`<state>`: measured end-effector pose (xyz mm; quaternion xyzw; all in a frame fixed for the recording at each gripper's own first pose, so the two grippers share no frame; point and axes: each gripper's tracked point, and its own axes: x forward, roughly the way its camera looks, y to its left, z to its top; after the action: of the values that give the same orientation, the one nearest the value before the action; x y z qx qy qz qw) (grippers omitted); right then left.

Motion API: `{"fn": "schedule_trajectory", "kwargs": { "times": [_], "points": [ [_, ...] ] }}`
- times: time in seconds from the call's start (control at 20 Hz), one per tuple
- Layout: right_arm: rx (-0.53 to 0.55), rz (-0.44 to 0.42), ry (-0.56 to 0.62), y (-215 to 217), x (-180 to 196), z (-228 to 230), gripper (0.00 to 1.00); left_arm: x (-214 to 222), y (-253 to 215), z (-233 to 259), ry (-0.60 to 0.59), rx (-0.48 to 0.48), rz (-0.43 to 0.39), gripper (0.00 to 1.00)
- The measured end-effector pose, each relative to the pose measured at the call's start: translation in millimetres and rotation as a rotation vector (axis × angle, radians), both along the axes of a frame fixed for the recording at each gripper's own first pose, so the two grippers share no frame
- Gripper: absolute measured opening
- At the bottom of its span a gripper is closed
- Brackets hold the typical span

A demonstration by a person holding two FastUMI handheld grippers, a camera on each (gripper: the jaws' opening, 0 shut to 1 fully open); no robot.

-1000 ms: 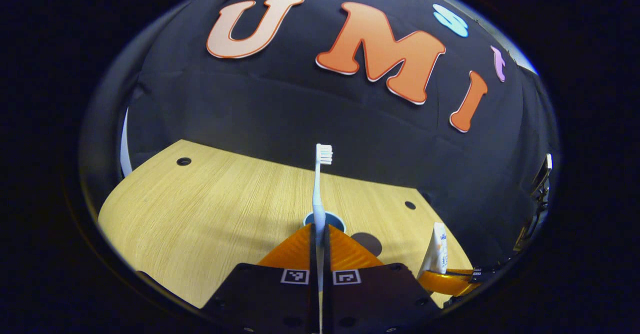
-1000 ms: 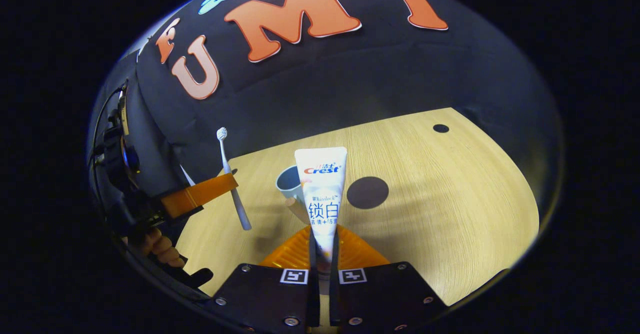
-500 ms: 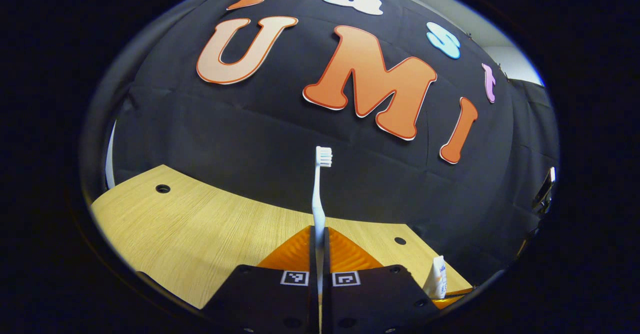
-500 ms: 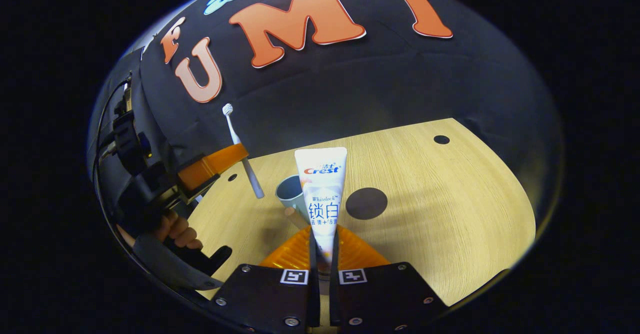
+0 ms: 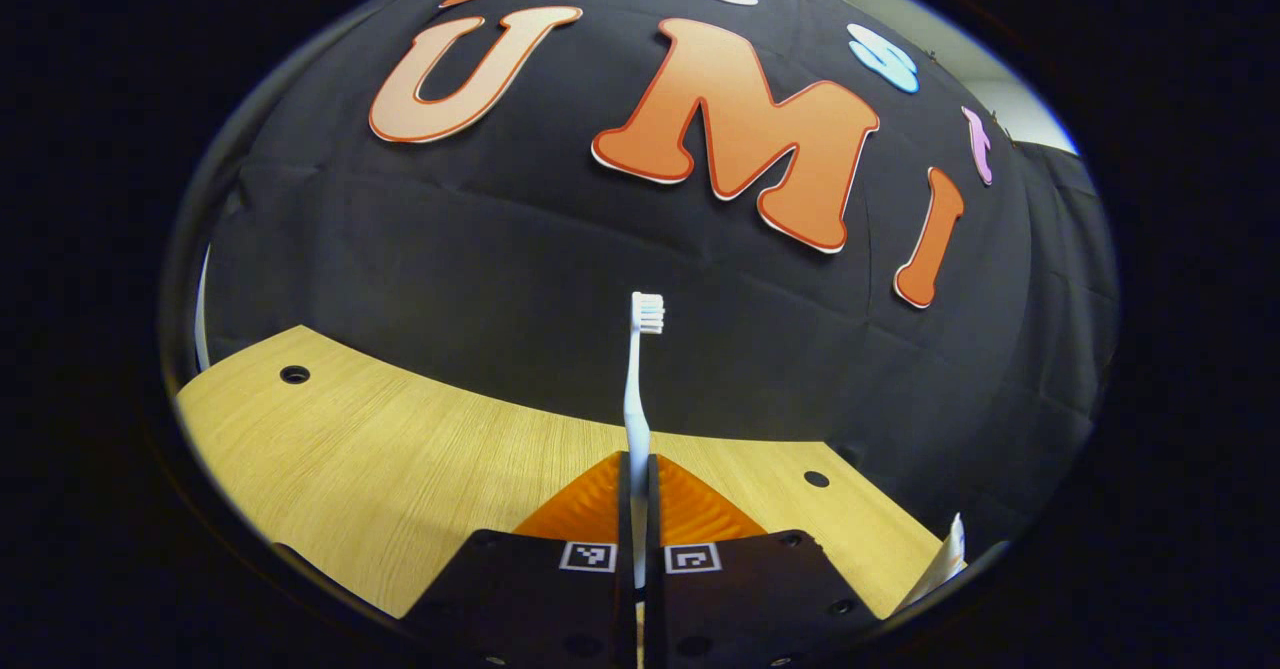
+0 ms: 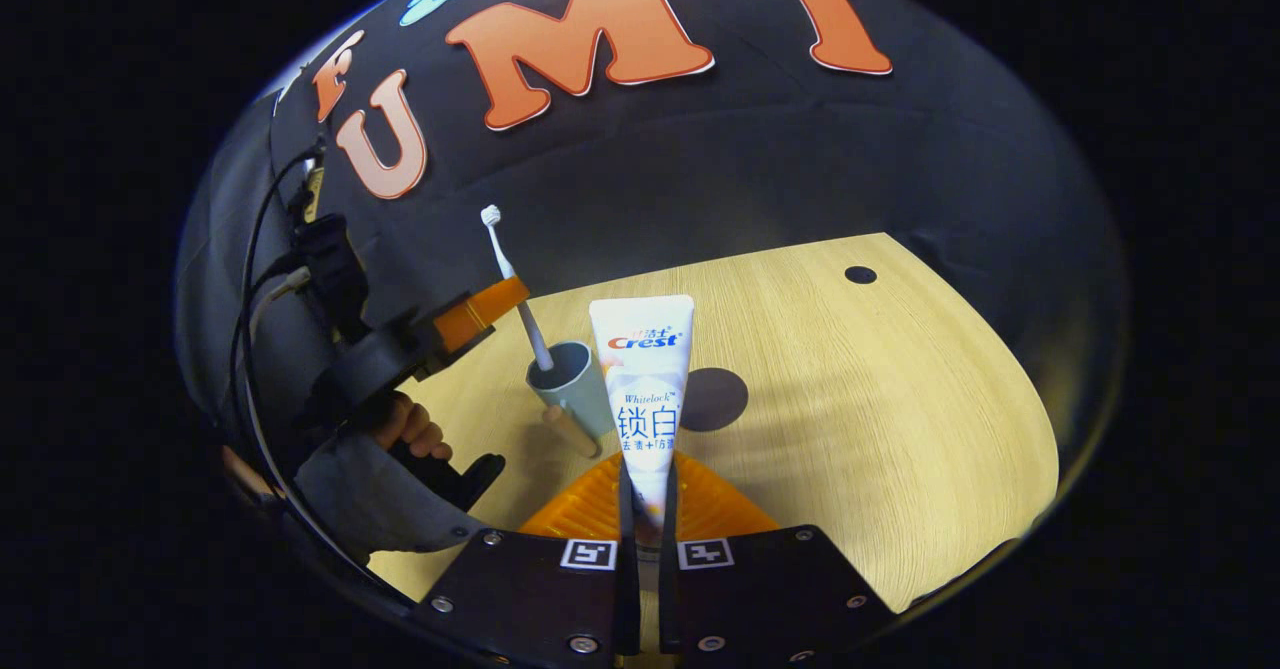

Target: Put the toothbrush and toothpaste on the desktop into the cup, then pick up the cup and place it on the coaster on the desktop.

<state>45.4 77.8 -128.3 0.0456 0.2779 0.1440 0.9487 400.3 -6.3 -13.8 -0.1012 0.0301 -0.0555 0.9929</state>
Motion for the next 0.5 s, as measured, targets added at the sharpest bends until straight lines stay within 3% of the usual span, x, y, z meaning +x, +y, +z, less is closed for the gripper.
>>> {"fn": "schedule_trajectory", "kwargs": {
  "times": [0.45,0.5],
  "points": [
    [0.003,0.023,0.007,11,17,-1,0.08,13,-3,-46,0.109,0.025,-0.005,0.06],
    [0.006,0.024,0.001,12,19,2,0.08,9,-2,-46,0.115,0.021,-0.01,0.1]
  ]
}}
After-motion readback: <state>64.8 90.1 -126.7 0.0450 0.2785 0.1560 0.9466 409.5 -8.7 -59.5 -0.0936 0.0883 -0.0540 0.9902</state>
